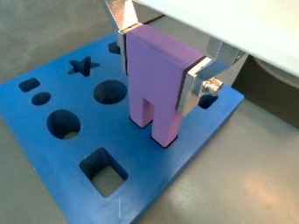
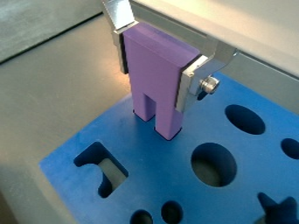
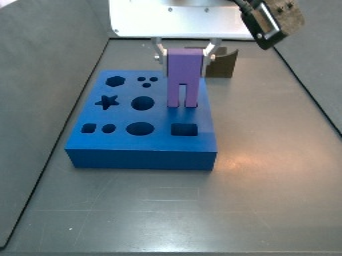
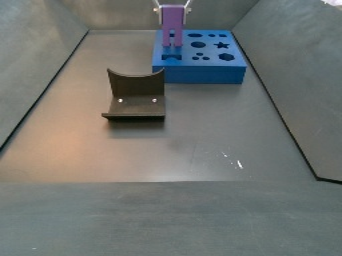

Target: Insert the double-square object.

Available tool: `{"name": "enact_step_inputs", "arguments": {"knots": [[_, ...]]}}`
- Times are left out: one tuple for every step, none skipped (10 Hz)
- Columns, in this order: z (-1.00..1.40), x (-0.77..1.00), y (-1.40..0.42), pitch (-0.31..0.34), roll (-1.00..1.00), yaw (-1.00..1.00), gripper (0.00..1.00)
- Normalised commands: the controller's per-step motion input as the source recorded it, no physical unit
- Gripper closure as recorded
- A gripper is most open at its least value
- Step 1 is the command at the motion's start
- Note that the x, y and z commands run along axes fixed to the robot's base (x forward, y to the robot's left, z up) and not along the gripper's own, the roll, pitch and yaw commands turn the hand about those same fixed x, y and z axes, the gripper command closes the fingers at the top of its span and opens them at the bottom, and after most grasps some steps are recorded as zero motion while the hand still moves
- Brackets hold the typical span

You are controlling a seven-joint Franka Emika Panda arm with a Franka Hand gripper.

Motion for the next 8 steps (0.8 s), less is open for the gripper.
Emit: {"name": "enact_step_inputs", "arguments": {"knots": [[-0.63,0.13,-0.03,0.047,0.13,0.0,1.0],[-0.79,0.0,-0.03,0.0,0.18,0.0,1.0],[-0.88,0.0,-0.03,-0.02,0.2,0.0,1.0],[-0.89,-0.1,-0.03,-0.097,0.22,0.01,1.0],[-0.83,-0.09,0.0,-0.15,0.17,0.2,1.0],[-0.64,0.0,0.09,-0.089,0.02,0.19,1.0],[0.0,0.0,0.0,0.0,-0.01,0.0,1.0],[0.0,0.0,0.0,0.0,0.0,0.0,1.0]]}}
